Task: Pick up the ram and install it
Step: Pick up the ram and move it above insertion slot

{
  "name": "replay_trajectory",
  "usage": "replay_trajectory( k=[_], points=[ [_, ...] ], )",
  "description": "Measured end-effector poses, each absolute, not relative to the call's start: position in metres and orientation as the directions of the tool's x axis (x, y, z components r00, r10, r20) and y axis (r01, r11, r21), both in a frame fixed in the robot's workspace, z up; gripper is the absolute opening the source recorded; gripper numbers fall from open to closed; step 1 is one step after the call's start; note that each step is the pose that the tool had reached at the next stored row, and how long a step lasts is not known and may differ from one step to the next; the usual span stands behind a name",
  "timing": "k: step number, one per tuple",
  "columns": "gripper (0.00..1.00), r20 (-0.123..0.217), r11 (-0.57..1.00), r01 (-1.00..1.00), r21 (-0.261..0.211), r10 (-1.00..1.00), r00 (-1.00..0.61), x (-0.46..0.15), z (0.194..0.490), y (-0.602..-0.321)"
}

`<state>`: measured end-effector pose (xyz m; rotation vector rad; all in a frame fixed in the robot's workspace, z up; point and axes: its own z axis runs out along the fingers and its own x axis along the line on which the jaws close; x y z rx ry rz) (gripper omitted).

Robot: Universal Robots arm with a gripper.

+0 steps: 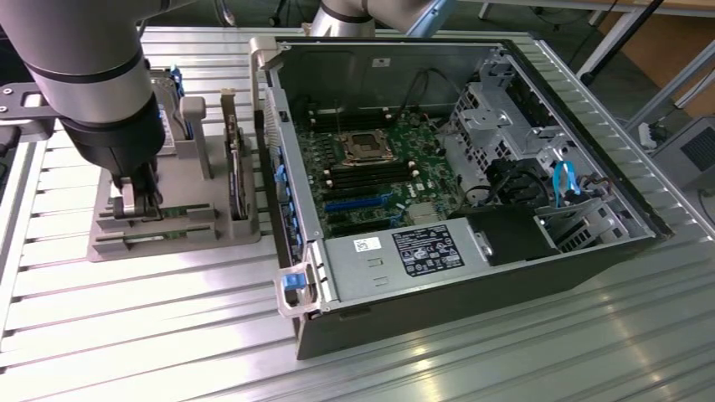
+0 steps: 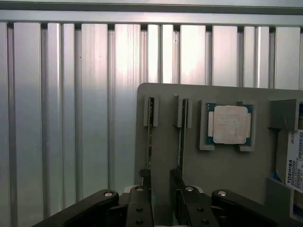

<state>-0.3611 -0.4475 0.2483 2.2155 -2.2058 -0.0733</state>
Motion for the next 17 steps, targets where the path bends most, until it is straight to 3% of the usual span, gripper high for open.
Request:
replay_trajectory(
  k=[17],
  points=[
    [0.3, -0.023, -0.005, -0.999, 0.043, -1.0, 0.004, -0.362, 0.2414, -0.4475]
  ],
)
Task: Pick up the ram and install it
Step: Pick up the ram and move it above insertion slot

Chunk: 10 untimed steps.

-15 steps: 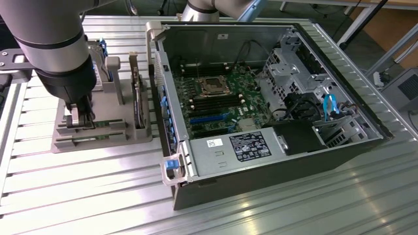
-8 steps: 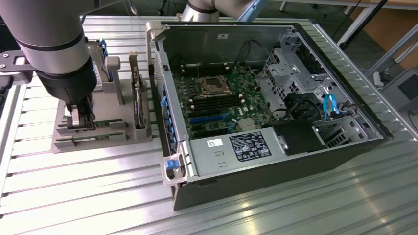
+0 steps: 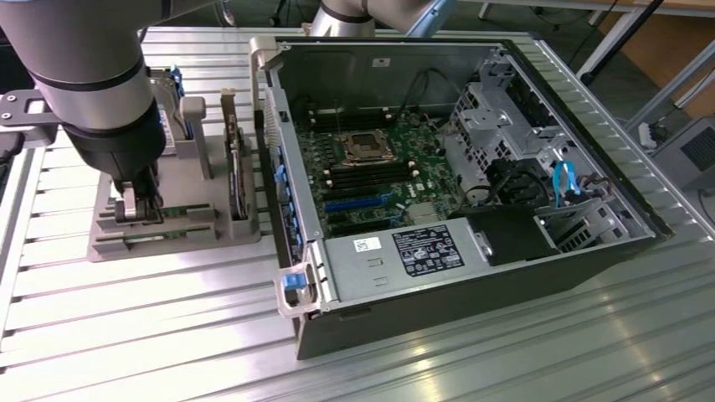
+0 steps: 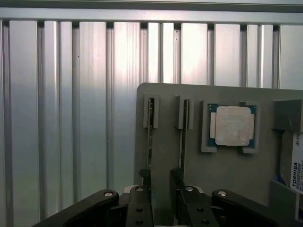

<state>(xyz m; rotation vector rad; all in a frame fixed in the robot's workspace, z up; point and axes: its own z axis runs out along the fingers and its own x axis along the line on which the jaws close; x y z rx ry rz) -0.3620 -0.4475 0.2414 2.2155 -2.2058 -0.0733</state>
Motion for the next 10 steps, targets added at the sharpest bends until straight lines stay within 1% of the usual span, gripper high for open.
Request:
replay_trajectory(
  k=[10],
  points=[
    [0.3, -0.023, -0.005, -0.999, 0.043, -1.0, 0.004, -0.3624, 0.2375, -0.4475]
  ],
)
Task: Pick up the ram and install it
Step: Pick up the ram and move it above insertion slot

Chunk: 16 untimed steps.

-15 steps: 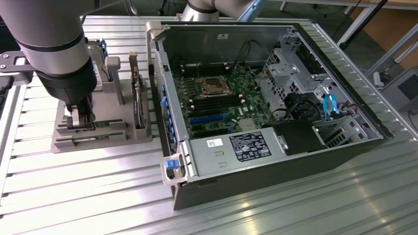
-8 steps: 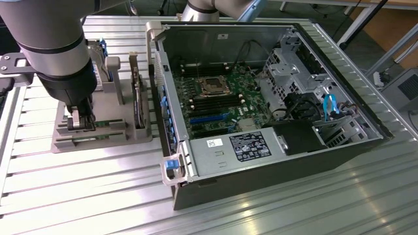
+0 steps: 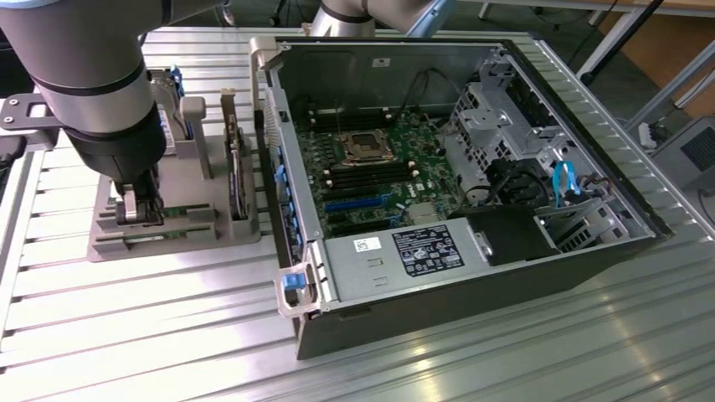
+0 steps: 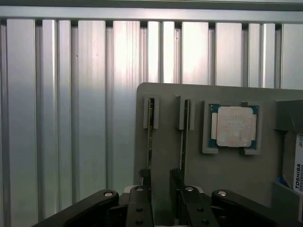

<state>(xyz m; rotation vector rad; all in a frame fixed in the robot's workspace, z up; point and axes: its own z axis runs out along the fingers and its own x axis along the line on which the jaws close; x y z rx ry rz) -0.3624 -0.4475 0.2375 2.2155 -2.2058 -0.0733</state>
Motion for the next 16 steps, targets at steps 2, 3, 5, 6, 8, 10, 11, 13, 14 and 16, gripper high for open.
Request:
replay_trajectory(
  k=[2, 3, 5, 6, 8, 10, 11, 13, 14, 16],
  points=[
    [0.3, -0.023, -0.005, -0.999, 0.043, -1.0, 0.004, -0.3625, 0.2368, -0.4475],
    [0.3, -0.023, -0.005, -0.999, 0.043, -1.0, 0.004, -0.3626, 0.2364, -0.4475],
    [0.3, -0.023, -0.005, -0.999, 0.043, -1.0, 0.004, -0.3627, 0.2355, -0.4475],
    [0.3, -0.023, -0.005, -0.999, 0.043, -1.0, 0.004, -0.3627, 0.2352, -0.4475],
    [0.3, -0.023, -0.005, -0.999, 0.043, -1.0, 0.004, -0.3628, 0.2344, -0.4475],
    [0.3, -0.023, -0.005, -0.999, 0.043, -1.0, 0.004, -0.3629, 0.2336, -0.4475],
    [0.3, -0.023, -0.005, -0.999, 0.043, -1.0, 0.004, -0.3629, 0.2333, -0.4475],
    [0.3, -0.023, -0.005, -0.999, 0.043, -1.0, 0.004, -0.363, 0.2325, -0.4475],
    [0.3, -0.023, -0.005, -0.999, 0.043, -1.0, 0.004, -0.3631, 0.2322, -0.4475],
    [0.3, -0.023, -0.005, -0.999, 0.043, -1.0, 0.004, -0.3632, 0.2313, -0.4475]
  ],
)
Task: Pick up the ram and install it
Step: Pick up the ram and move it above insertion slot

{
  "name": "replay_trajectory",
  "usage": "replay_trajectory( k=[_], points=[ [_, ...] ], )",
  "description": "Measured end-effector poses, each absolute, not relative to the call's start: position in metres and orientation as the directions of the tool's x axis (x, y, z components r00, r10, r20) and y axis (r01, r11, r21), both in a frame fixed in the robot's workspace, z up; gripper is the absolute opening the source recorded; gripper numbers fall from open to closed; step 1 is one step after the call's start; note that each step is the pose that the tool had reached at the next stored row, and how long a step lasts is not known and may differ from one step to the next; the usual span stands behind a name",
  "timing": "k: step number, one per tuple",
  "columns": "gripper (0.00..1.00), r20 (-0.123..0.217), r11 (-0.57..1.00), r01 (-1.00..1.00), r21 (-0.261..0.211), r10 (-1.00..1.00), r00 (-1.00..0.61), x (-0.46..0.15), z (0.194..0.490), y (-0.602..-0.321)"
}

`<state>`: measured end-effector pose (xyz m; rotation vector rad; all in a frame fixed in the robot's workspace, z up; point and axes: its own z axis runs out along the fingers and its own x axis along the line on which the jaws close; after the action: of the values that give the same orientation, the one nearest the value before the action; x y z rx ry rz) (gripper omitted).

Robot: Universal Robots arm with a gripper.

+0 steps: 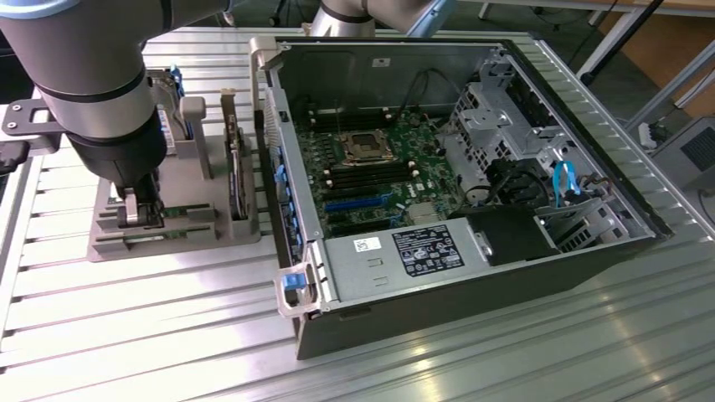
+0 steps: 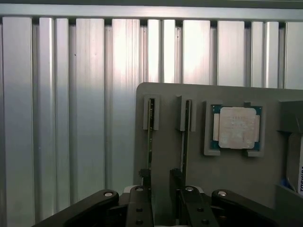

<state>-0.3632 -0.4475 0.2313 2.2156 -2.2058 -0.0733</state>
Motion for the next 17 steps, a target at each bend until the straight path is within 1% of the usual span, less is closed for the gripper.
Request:
replay_trajectory(
  k=[17],
  points=[
    [0.3, -0.023, -0.005, -0.999, 0.043, -1.0, 0.004, -0.3645, 0.2234, -0.4475]
  ],
)
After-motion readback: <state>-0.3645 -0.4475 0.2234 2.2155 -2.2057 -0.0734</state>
